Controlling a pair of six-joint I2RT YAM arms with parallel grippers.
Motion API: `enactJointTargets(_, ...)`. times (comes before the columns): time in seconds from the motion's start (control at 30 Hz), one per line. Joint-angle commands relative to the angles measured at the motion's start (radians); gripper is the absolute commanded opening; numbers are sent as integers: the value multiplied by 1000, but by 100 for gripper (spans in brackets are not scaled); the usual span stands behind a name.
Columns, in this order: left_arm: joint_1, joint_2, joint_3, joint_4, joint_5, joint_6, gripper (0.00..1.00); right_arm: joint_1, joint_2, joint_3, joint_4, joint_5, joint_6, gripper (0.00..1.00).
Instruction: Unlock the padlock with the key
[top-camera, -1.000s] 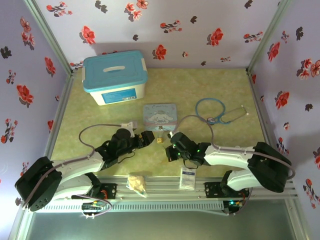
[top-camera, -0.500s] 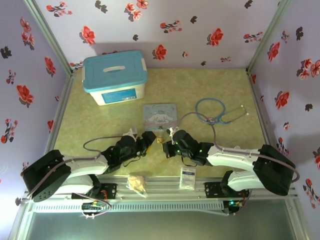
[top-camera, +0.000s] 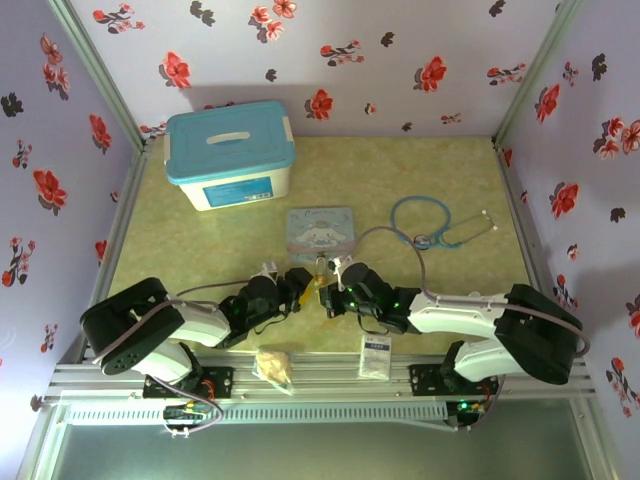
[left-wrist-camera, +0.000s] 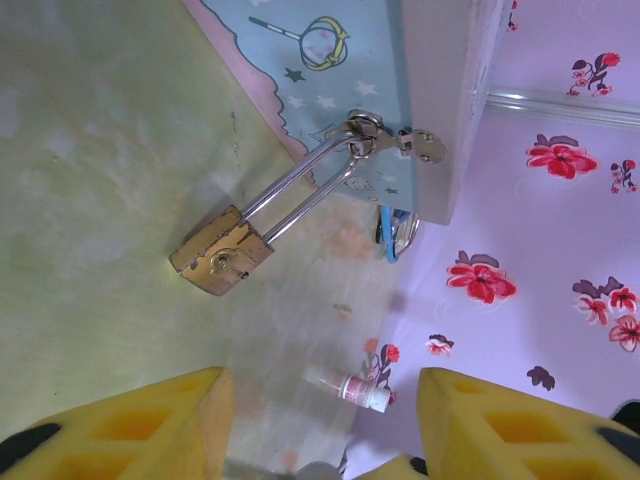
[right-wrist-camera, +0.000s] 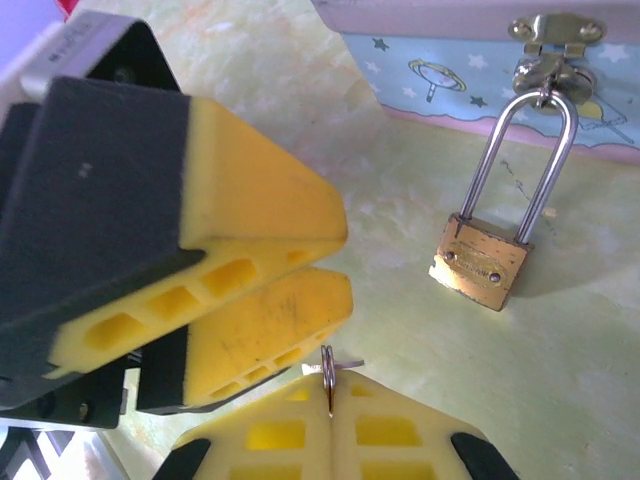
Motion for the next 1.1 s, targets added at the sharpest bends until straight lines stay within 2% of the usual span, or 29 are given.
enactJointTargets(0.0, -8, -29, 9, 6, -32, 14, 44, 7, 20, 11, 6, 19, -22, 0)
enactJointTargets(0.1, -8, -24, 9, 11, -29, 10, 43, 8, 31, 4, 34, 14, -19, 0)
enactJointTargets(0.43, -12, -47, -2, 19, -29, -29, 72, 16, 10, -17, 149, 39, -1, 0)
enactJointTargets(0.5, -12, -58, -2, 9, -32, -47, 75, 21, 17, -14, 177, 53, -4, 0)
enactJointTargets(0.83, -23, -57, -46, 98, -101, -142, 80, 67, 132, 13, 376, 119, 19, 0)
enactJointTargets(1.07, -26, -85, -74, 136, -166, -145, 75, 79, 209, 3, 473, 101, 37, 0)
